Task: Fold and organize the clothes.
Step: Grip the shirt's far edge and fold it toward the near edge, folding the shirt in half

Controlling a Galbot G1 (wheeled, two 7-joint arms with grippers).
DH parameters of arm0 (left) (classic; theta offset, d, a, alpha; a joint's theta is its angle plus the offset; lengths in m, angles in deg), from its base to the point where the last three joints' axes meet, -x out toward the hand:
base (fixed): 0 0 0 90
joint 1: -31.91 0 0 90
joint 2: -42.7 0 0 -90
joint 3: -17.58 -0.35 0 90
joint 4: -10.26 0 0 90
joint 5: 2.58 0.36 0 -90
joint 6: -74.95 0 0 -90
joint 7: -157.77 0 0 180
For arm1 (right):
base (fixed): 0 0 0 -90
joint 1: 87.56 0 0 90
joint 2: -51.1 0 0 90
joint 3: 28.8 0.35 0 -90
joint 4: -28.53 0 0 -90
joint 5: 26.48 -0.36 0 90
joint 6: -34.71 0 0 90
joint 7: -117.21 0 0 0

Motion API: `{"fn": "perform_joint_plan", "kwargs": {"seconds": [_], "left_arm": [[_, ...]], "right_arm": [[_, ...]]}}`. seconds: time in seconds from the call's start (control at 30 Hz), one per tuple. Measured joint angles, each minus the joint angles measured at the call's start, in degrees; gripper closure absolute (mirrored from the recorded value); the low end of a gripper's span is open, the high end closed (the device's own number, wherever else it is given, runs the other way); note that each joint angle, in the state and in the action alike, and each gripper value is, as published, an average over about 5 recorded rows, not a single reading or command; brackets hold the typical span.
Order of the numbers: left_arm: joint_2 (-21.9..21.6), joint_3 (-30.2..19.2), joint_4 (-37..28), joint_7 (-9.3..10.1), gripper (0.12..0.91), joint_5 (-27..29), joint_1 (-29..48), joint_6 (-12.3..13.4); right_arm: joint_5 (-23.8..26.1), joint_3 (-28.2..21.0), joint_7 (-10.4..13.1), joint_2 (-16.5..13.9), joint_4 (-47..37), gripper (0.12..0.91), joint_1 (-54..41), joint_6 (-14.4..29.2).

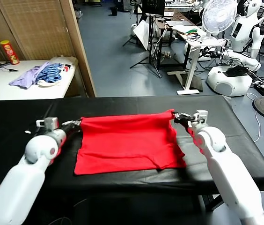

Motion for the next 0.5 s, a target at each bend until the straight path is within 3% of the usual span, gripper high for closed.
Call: {"fn": "perform_joint_plan", "kwargs": {"seconds": [0.37,0.5], "left_arm": [[-1.3,4.5,9.0,-0.3,0.904,4.2,-12.4,1.1],[-0.9,5.0,10.7,-0.29,0.904,5.6,-16.4,1.4]], "right_arm": [[2.8,2.5,2.6,-2.3,10.2,0.903,10.3,-5.8],[4.3,3.2,2.1,-2.3,12.6,0.884,13.4,-5.8]]}}
